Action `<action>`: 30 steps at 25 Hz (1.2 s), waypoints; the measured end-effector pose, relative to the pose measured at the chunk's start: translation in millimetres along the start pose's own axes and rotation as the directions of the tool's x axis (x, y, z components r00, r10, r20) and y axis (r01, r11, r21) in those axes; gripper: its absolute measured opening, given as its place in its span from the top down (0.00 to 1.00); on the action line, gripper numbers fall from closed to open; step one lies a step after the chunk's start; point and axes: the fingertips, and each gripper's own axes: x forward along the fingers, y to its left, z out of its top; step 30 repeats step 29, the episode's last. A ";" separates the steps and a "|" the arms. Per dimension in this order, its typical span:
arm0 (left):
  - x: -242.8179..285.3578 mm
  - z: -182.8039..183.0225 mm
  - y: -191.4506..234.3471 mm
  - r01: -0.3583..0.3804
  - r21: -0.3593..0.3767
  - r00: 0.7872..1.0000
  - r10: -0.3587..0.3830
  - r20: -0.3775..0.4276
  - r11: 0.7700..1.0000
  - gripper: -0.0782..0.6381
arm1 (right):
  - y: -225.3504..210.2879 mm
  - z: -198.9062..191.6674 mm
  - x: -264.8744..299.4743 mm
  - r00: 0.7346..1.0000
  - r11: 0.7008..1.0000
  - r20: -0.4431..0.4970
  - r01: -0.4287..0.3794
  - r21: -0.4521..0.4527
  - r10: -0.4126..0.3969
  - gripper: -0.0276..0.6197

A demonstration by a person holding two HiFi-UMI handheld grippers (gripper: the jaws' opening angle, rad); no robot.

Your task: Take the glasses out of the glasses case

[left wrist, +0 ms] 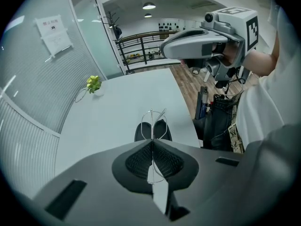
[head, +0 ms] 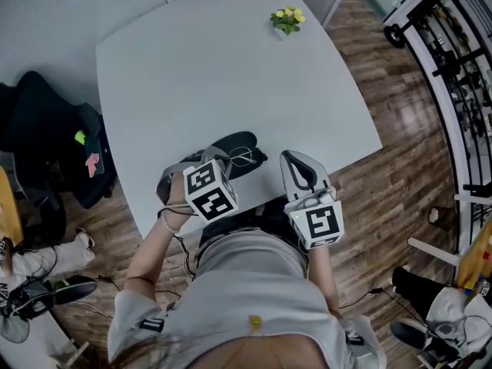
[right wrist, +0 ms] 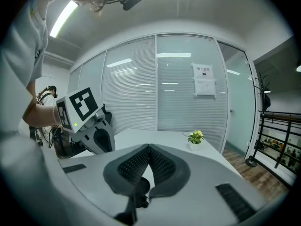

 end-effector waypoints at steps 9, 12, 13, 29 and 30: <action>2.6 -1.8 -5.2 0.013 -0.001 1.000 -0.013 -0.001 1.000 0.85 | 6.6 -3.8 -1.0 1.000 1.000 -0.021 -0.010 -0.016 0.009 0.93; 6.2 -2.9 -4.3 0.018 -0.003 1.000 -0.018 -0.004 1.000 0.85 | 7.8 -5.5 1.3 0.999 0.999 -0.029 -0.021 -0.026 0.020 0.93; 7.3 -3.0 -4.0 0.018 -0.004 1.000 -0.018 -0.005 1.000 0.85 | 8.1 -6.1 2.0 0.999 0.999 -0.031 -0.026 -0.031 0.025 0.93; 10.8 -6.4 -14.5 0.038 -0.017 0.999 -0.038 -0.023 0.999 0.85 | 12.7 -7.3 -4.1 0.998 0.998 -0.052 -0.033 -0.045 0.031 0.93; 10.8 -6.4 -14.5 0.038 -0.017 0.999 -0.038 -0.023 0.999 0.85 | 12.7 -7.3 -4.1 0.998 0.998 -0.052 -0.033 -0.045 0.031 0.93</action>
